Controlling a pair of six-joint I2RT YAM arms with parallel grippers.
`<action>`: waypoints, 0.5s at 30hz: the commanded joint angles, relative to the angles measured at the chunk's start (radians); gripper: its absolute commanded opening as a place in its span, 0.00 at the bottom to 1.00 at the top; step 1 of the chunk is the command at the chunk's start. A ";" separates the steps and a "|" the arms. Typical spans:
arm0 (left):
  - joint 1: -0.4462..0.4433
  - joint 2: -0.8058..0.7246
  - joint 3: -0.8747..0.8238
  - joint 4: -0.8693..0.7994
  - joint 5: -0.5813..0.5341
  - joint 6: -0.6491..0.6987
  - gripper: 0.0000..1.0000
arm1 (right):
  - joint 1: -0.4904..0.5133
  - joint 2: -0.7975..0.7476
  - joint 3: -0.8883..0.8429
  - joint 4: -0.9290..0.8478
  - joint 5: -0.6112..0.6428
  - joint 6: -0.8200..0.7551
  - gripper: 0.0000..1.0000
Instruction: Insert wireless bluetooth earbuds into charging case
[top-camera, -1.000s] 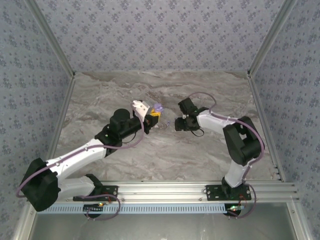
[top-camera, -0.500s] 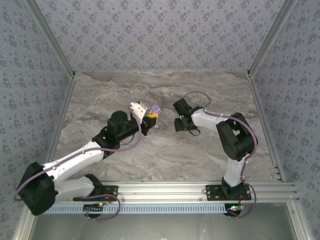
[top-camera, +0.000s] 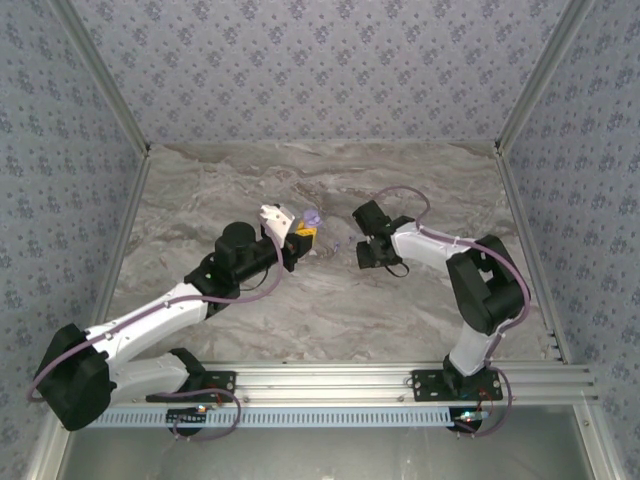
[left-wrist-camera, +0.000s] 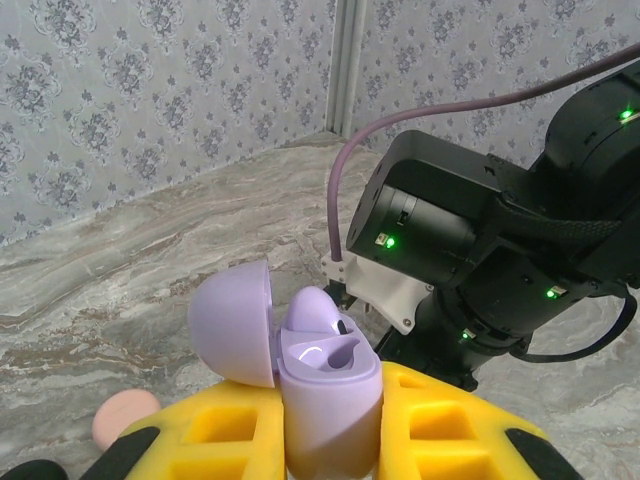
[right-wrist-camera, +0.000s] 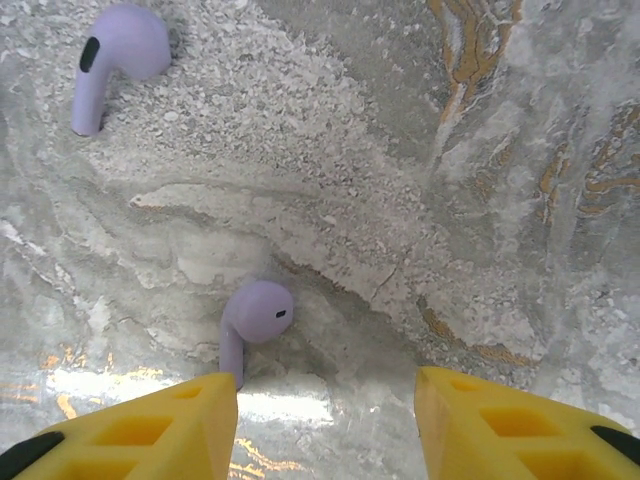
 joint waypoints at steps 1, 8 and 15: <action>-0.010 -0.005 0.009 0.027 -0.009 0.005 0.00 | 0.021 -0.024 0.046 -0.050 0.028 -0.020 0.52; -0.009 -0.015 0.003 0.022 -0.012 0.005 0.00 | 0.028 0.056 0.101 -0.042 0.018 -0.020 0.44; -0.010 -0.030 -0.006 0.017 -0.024 0.010 0.00 | 0.028 0.115 0.124 -0.046 0.028 -0.028 0.40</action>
